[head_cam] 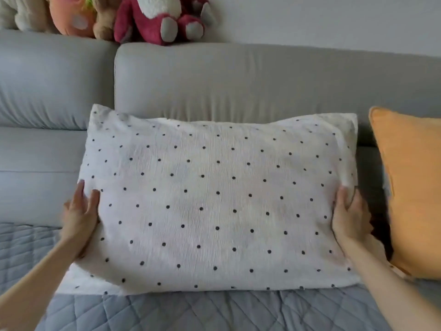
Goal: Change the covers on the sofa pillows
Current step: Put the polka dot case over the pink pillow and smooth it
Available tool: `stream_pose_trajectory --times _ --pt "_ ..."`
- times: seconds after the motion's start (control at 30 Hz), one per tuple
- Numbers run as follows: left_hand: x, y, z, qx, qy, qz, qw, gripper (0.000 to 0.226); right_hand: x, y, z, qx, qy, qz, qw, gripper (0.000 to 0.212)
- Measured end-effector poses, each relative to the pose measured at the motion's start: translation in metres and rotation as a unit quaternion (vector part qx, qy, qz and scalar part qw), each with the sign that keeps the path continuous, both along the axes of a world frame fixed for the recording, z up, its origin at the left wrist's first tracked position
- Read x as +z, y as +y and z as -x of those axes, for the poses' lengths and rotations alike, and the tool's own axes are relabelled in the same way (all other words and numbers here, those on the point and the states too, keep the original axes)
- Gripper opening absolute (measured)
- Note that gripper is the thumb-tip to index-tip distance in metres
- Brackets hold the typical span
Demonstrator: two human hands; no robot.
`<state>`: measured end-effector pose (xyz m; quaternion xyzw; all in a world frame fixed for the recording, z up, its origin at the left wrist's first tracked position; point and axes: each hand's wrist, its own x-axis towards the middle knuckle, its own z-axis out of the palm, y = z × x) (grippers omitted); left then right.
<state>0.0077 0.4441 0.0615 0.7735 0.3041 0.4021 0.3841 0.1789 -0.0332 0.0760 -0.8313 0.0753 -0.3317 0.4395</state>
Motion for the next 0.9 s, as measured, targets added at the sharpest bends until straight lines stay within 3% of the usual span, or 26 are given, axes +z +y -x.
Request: stream_pose_trajectory --times 0.1,0.2,0.3,0.37,0.53,0.63,0.7,0.77,0.83,0.9 --pt "0.006 0.004 0.005 0.076 -0.053 -0.054 0.994 0.048 -0.001 0.001 0.01 0.013 -0.085 -0.01 0.996 0.07" --pt "0.014 -0.034 0.019 0.017 -0.102 -0.196 0.975 0.053 0.003 0.025 0.035 0.071 -0.19 0.089 0.975 0.065" --pt "-0.005 -0.077 0.02 -0.082 0.008 -0.386 0.919 0.057 -0.007 0.05 0.044 0.105 -0.225 0.283 0.927 0.06" --pt "-0.019 -0.071 0.011 -0.089 0.101 -0.445 0.885 0.058 -0.015 0.041 0.032 0.098 -0.187 0.361 0.909 0.06" --pt "-0.01 -0.062 -0.016 -0.067 0.191 -0.467 0.861 0.06 -0.009 0.025 0.016 0.1 -0.093 0.394 0.909 0.063" --pt "-0.007 -0.06 0.006 -0.099 0.134 -0.451 0.877 0.056 -0.006 0.016 0.033 0.119 -0.093 0.368 0.918 0.063" --pt "-0.025 -0.041 0.033 -0.084 0.124 -0.39 0.909 0.058 -0.025 -0.004 0.041 0.097 -0.044 0.318 0.942 0.064" --pt "-0.059 -0.014 0.047 -0.057 0.224 -0.307 0.923 0.072 -0.056 -0.024 0.037 0.078 0.061 0.316 0.944 0.071" --pt "-0.081 0.006 0.046 -0.049 0.345 -0.275 0.896 0.086 -0.071 -0.029 0.027 0.091 0.131 0.325 0.932 0.079" --pt "-0.069 0.001 0.039 -0.071 0.375 -0.241 0.892 0.081 -0.059 -0.02 0.031 0.108 0.155 0.304 0.934 0.078"
